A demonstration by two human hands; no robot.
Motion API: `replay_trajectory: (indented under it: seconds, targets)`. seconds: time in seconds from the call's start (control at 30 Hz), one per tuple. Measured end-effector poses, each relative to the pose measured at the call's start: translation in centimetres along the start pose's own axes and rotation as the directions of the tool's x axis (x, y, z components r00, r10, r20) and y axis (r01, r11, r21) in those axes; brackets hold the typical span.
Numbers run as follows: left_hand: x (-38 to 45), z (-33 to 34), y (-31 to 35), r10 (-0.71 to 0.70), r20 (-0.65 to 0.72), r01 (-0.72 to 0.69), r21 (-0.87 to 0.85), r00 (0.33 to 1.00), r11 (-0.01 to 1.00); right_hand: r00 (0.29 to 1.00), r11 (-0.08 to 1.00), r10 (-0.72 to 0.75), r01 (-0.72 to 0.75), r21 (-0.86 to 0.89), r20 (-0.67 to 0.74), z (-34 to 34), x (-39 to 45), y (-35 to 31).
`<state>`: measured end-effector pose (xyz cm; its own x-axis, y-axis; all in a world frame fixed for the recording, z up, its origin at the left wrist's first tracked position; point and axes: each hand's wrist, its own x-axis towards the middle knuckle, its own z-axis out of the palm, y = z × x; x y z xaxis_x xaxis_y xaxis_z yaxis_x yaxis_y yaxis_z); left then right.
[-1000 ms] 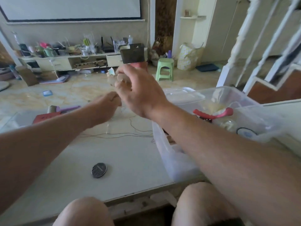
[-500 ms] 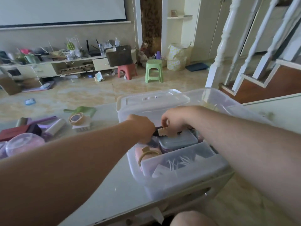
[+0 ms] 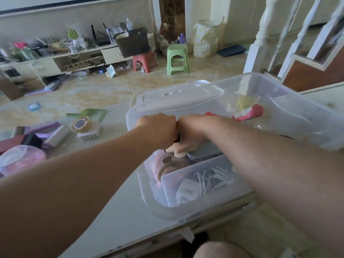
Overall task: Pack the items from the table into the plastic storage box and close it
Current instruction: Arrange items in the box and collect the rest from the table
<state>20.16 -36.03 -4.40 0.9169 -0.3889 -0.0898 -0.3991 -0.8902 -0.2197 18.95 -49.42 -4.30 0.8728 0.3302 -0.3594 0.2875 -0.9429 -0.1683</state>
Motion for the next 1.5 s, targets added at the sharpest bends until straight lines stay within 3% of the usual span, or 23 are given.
replay_trajectory:
  seconds: [0.1,0.23,0.3,0.47,0.57,0.7,0.87,0.93,1.03,1.1,1.2,1.27,1.33,1.4,1.5]
  targets:
    - [-0.2,-0.4,0.2,-0.034,-0.115,0.015,-0.164,0.993,0.986,0.999,0.998,-0.002,0.005,0.057,-0.052,-0.8,-0.1,0.3]
    - [-0.6,-1.0,0.4,-0.071,-0.065,0.05,-0.284,0.995,0.958,0.973,0.997,0.028,-0.011,0.075,-0.227,-1.2,0.1,1.1]
    - [-0.8,-1.1,0.6,-0.032,0.026,0.037,-0.231,0.999,0.972,0.964,0.996,0.033,-0.01,0.088,-0.265,-1.1,0.2,1.6]
    - [-1.0,-0.8,0.8,0.041,0.17,-0.042,0.003,0.985,0.999,0.986,0.992,0.052,-0.033,0.123,-0.156,-0.4,0.7,2.7]
    - [-1.2,-0.8,1.0,0.01,0.236,-0.02,0.041,0.972,0.999,0.99,0.992,0.05,-0.034,0.123,-0.129,-0.1,1.0,2.7]
    - [-1.0,-0.2,0.9,-0.039,0.362,-0.05,0.233,0.931,0.971,0.991,0.992,0.036,-0.021,0.126,-0.125,-0.2,1.1,2.6]
    - [-1.1,-0.3,0.6,0.007,0.403,-0.103,0.218,0.915,0.971,0.991,0.991,0.04,-0.022,0.135,-0.13,-0.3,0.7,2.4]
    - [-1.4,-0.8,0.5,0.096,0.43,-0.236,0.286,0.898,0.929,0.989,0.991,0.042,-0.023,0.132,-0.139,-0.3,0.6,2.3]
    - [-2.3,-1.2,0.4,0.207,0.539,-0.426,0.32,0.816,0.846,0.988,0.989,0.046,-0.024,0.148,-0.149,-0.3,0.6,2.1]
    - [-3.2,-1.9,0.1,0.265,0.467,-0.41,0.244,0.844,0.879,0.986,0.987,0.05,-0.025,0.16,-0.157,-0.4,0.7,2.1]
    - [-5.1,-3.7,-2.7,0.301,0.188,-0.289,-0.088,0.935,0.953,0.982,0.984,0.06,-0.027,0.177,-0.182,-0.3,0.7,2.1]
    - [-6.9,-4.2,-5.9,0.217,-0.04,-0.219,-0.293,0.975,0.931,0.968,0.981,0.044,0.005,0.195,-0.249,-0.2,0.4,1.9]
    - [-8.5,-3.3,-10.0,0.092,-0.18,-0.159,-0.406,0.979,0.9,0.946,0.971,0.043,0.036,0.236,-0.321,-0.3,-0.2,1.3]
    - [-10.4,-1.5,-14.5,-0.021,-0.19,-0.063,-0.426,0.982,0.903,0.928,0.961,0.054,0.051,0.271,-0.368,-1.0,-0.9,-0.3]
    - [-13.4,2.0,-21.1,-0.199,-0.07,0.152,-0.423,0.977,0.893,0.909,0.961,0.009,0.107,0.254,-0.417,-3.2,-1.5,-4.3]
